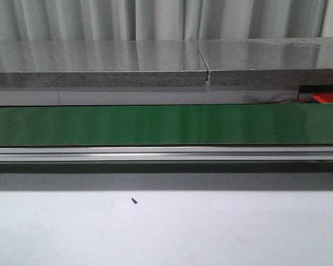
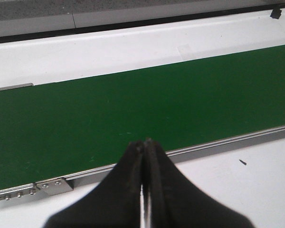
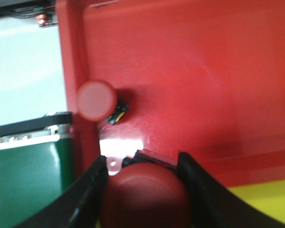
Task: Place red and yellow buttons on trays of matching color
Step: 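Carry the red button into the red tray and open the right gripper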
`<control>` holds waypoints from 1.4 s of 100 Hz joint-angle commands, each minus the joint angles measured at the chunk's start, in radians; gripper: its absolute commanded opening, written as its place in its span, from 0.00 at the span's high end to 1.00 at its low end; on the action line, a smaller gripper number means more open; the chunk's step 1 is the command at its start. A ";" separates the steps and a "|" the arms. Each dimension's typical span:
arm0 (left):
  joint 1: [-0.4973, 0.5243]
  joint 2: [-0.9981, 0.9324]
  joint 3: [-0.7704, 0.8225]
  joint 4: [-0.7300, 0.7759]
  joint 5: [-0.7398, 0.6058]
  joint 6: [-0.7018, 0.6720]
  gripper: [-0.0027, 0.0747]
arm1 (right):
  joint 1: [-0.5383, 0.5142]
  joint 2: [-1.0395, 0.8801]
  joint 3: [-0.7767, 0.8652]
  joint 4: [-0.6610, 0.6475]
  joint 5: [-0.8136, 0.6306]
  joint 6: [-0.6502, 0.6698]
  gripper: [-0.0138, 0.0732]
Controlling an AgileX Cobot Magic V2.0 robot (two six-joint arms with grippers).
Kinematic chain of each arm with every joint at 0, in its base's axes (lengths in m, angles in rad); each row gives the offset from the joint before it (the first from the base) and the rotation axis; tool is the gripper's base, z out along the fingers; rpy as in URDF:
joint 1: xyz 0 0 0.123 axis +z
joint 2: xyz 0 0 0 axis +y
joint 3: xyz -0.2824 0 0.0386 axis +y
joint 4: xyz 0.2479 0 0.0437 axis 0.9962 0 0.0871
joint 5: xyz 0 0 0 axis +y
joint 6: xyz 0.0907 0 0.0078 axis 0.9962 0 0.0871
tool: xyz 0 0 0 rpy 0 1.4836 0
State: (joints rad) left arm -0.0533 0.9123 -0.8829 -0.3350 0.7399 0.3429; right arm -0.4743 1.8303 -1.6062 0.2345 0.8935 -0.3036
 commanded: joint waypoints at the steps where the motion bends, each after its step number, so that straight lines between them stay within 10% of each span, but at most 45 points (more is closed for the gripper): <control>1: -0.009 -0.010 -0.032 -0.028 -0.065 -0.009 0.99 | -0.008 -0.020 -0.029 0.012 -0.092 -0.004 0.67; 119: -0.009 -0.010 -0.032 -0.022 -0.068 -0.009 0.99 | -0.006 0.231 -0.034 0.121 -0.377 -0.003 0.66; 140: -0.009 -0.010 -0.032 -0.022 -0.068 -0.009 0.99 | -0.006 0.239 -0.068 0.125 -0.357 -0.003 0.31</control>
State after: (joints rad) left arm -0.0533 0.9123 -0.8829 -0.3350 0.7344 0.3429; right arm -0.4764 2.1288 -1.6312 0.3419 0.5598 -0.3036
